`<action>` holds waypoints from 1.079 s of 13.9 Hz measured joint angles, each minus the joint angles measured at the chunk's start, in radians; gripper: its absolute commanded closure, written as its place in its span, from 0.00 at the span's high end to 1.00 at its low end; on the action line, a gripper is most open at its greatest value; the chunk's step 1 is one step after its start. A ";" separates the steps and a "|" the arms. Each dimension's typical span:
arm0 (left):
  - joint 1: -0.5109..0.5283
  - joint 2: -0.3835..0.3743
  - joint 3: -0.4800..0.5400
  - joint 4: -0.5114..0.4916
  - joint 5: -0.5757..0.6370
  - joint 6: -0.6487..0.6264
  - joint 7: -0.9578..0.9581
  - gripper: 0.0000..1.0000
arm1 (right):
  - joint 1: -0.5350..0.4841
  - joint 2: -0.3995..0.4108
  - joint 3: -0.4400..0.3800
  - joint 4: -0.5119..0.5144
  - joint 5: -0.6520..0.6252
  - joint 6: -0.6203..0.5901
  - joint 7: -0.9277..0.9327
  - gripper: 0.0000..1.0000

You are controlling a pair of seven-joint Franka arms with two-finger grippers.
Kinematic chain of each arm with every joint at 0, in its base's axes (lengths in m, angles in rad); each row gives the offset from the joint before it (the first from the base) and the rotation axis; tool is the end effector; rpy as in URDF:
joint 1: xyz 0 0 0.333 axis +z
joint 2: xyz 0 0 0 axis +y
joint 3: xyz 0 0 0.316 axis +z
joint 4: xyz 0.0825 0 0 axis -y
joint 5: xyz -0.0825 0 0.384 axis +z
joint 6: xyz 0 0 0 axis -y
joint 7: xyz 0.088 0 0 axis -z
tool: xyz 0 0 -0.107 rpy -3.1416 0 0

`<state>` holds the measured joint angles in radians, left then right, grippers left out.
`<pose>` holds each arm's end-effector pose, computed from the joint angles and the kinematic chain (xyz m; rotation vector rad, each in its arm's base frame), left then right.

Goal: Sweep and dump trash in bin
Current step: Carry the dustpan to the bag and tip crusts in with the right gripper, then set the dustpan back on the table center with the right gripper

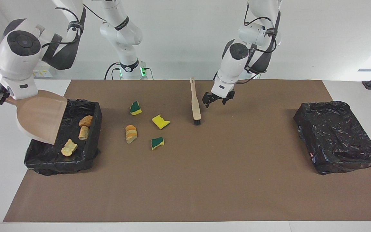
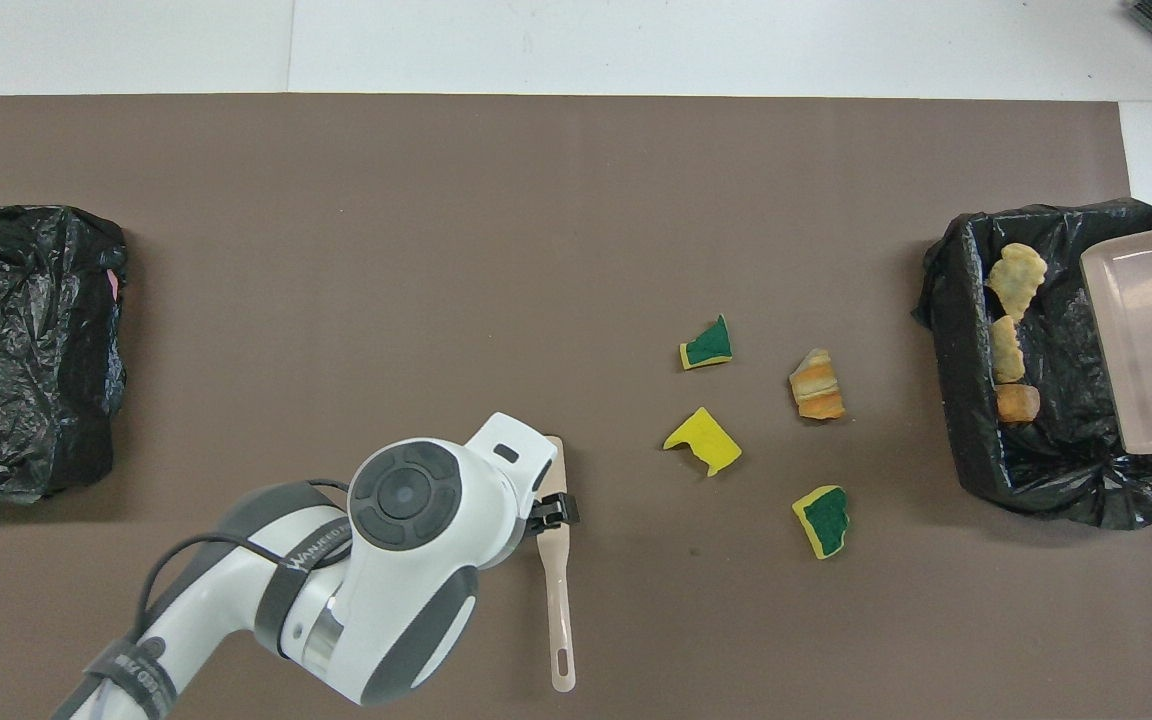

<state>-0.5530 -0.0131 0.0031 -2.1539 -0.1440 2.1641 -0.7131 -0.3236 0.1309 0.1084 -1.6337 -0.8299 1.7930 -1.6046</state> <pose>0.4547 -0.2854 0.4077 3.0075 0.3663 -0.0793 0.5835 -0.1957 0.5647 1.7768 1.7734 -0.8114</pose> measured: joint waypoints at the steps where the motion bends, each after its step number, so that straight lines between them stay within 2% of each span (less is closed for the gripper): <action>1: 0.039 -0.002 0.001 0.006 0.006 -0.001 0.035 1.00 | 0.000 -0.008 0.000 0.000 0.012 -0.008 0.000 0.00; 6: 0.250 -0.016 0.003 0.009 0.008 -0.016 0.299 1.00 | 0.004 -0.045 0.005 0.000 0.282 -0.069 0.005 0.00; 8: 0.329 -0.025 0.003 0.009 0.008 -0.031 0.430 1.00 | 0.005 -0.045 0.011 -0.002 0.394 -0.083 0.077 0.00; 11: 0.443 -0.043 0.004 0.014 0.008 -0.067 0.622 1.00 | 0.024 -0.045 0.034 -0.004 0.511 -0.145 0.323 0.00; 13: 0.493 -0.066 0.005 0.044 0.009 -0.128 0.702 1.00 | 0.087 -0.047 0.048 -0.004 0.541 -0.186 0.584 0.00; 15: 0.506 -0.087 0.004 0.124 0.015 -0.247 0.717 1.00 | 0.171 -0.049 0.053 -0.004 0.553 -0.200 0.782 0.00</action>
<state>-0.0470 -0.1001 0.0070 -2.0300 -0.1293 1.9175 0.0036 -0.1521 0.0824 0.1614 -1.6374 -0.2765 1.5926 -0.8225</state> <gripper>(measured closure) 0.000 0.683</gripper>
